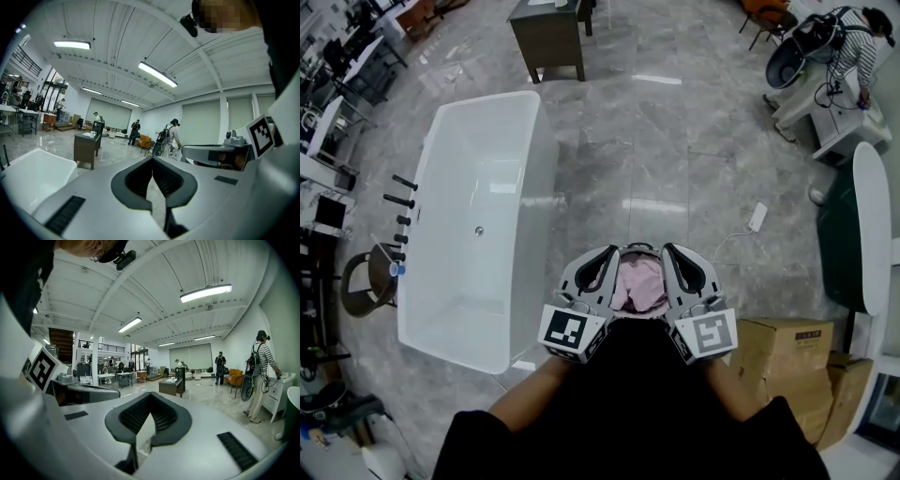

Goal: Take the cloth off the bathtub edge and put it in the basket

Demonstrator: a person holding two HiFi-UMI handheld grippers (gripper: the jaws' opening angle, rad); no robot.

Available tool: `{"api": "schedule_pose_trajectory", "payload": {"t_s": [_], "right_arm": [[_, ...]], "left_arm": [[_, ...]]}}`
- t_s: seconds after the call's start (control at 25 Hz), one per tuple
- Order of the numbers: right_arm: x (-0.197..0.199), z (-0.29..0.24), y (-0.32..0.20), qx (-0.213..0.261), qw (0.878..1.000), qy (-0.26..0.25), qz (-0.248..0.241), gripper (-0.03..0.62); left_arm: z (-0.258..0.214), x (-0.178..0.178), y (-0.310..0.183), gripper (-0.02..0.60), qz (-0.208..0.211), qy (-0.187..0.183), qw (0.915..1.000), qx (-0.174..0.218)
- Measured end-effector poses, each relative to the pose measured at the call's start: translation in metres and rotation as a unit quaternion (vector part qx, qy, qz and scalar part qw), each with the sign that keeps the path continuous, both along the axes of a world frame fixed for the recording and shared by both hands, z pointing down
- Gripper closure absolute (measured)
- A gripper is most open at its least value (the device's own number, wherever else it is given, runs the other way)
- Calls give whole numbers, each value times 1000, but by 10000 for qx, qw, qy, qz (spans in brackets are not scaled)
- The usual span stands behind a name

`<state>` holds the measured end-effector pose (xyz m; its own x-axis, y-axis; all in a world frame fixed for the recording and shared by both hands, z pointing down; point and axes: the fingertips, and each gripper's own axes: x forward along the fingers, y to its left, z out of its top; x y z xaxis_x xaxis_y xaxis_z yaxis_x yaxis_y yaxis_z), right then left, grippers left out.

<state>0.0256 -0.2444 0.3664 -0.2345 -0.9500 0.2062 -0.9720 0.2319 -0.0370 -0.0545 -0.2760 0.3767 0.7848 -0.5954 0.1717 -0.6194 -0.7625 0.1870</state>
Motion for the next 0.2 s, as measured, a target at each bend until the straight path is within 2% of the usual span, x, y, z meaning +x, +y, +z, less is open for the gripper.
{"api": "schedule_pose_trajectory", "payload": {"t_s": [0.2], "right_arm": [[-2,4,-3,-79,9999,30,63,563]], "left_arm": [[7,-10,-5,566,-107,-142,9998,-48]]}}
